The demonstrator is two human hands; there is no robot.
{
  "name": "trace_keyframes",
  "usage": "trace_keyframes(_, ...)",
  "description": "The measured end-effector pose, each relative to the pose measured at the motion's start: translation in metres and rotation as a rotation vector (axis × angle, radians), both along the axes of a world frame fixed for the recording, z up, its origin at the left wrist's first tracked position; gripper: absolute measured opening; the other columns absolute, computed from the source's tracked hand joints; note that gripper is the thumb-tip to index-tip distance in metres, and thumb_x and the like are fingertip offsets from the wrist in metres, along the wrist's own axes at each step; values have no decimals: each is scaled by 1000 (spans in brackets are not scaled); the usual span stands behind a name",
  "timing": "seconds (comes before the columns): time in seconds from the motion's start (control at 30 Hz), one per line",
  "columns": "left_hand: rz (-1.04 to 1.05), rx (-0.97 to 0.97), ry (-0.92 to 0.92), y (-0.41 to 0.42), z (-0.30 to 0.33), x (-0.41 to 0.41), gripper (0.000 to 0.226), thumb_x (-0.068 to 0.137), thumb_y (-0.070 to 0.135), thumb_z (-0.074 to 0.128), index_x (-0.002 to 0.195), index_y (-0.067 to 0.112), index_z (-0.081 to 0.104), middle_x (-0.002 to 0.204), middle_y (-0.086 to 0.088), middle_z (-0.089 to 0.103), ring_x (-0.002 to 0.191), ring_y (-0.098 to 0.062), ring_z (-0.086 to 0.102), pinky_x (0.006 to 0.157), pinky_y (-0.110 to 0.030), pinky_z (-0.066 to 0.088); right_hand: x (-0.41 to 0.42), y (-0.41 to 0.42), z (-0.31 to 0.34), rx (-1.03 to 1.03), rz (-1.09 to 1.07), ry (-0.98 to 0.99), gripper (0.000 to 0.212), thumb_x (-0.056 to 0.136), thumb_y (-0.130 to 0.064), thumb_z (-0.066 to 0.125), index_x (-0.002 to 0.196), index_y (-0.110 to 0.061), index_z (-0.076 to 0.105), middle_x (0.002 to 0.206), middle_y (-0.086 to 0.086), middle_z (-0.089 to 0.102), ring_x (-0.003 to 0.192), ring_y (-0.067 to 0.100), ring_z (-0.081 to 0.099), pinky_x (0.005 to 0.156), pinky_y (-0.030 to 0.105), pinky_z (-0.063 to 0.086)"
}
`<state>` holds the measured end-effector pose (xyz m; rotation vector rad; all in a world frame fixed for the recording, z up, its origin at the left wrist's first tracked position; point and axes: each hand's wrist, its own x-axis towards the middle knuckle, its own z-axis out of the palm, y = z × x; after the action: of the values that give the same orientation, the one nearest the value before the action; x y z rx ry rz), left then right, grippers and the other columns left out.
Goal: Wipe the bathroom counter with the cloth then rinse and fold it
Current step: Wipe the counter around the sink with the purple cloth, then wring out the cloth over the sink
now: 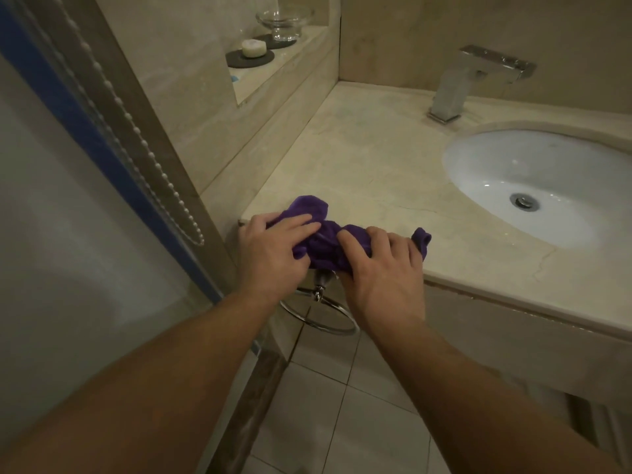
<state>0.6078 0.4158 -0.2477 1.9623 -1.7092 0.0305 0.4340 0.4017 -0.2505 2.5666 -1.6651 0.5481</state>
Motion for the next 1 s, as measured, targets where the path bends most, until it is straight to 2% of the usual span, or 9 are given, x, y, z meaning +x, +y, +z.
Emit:
trace_keyframes(0.13, 71, -122, 142, 6, -16, -16, 44, 79, 15, 79, 120, 31, 72, 125, 15, 68, 112, -21, 48, 96, -37, 39, -8, 5, -5, -29, 43, -33, 53, 84, -33, 76, 132, -26, 54, 125, 10, 59, 113, 34, 54, 96, 50, 45)
trace_keyframes(0.3, 59, -66, 268, 20, -12, -50, 43, 78, 12, 76, 116, 32, 74, 125, 19, 68, 104, -13, 48, 94, -36, 47, -28, 35, -18, 108, 28, -144, 66, 77, -19, 82, 136, -23, 52, 134, 11, 59, 125, 37, 54, 97, 49, 51)
trace_keyframes(0.43, -73, 49, 325, 34, -4, -81, 43, 74, 15, 72, 111, 36, 76, 121, 22, 69, 98, -11, 52, 93, -34, 50, -61, 62, -23, 455, -107, -465, 48, 93, -25, 62, 140, -23, 54, 119, 5, 59, 107, 28, 58, 90, 36, 47)
trace_keyframes(0.53, -196, 211, 319, 35, 18, -102, 42, 78, 18, 69, 114, 39, 74, 123, 25, 67, 107, -8, 54, 103, -25, 42, -96, 66, -12, 513, -128, -497, 42, 97, -22, 57, 137, -31, 52, 108, -3, 58, 97, 19, 57, 76, 26, 36)
trace_keyframes(0.63, -235, 263, 314, 27, 50, -113, 41, 79, 20, 70, 116, 38, 74, 125, 25, 66, 116, 0, 57, 101, -6, 33, -123, 59, 22, 528, -106, -425, 42, 101, -30, 50, 141, -38, 44, 114, -5, 58, 102, 18, 58, 80, 29, 41)
trace_keyframes(0.77, -270, 290, 355, 13, 108, -132, 40, 80, 21, 72, 117, 37, 74, 125, 23, 66, 116, 3, 59, 105, -13, 40, -149, 46, 90, 511, -98, -365, 38, 102, -42, 42, 140, -43, 38, 112, -9, 56, 99, 16, 61, 82, 32, 48)
trace_keyframes(0.87, -269, 283, 424, -2, 163, -150, 40, 78, 17, 73, 111, 40, 75, 117, 26, 69, 104, 2, 65, 92, -8, 45, -170, 36, 150, 478, -103, -349, 35, 100, -45, 43, 135, -45, 41, 106, -12, 61, 94, 11, 60, 81, 31, 48)
trace_keyframes(0.93, -281, 267, 538, -14, 205, -164, 39, 76, 11, 73, 103, 40, 77, 104, 24, 72, 87, 1, 70, 79, -9, 51, -185, 31, 195, 469, -113, -422, 29, 98, -44, 46, 127, -46, 45, 96, -12, 68, 86, 7, 64, 80, 32, 51)
trace_keyframes(1.0, -309, 231, 648, -24, 249, -179, 36, 74, 11, 76, 95, 41, 78, 98, 21, 75, 85, 3, 69, 81, -12, 52, -198, 27, 239, 483, -121, -597, 20, 98, -38, 51, 118, -43, 50, 86, -7, 74, 74, 5, 70, 77, 31, 55)
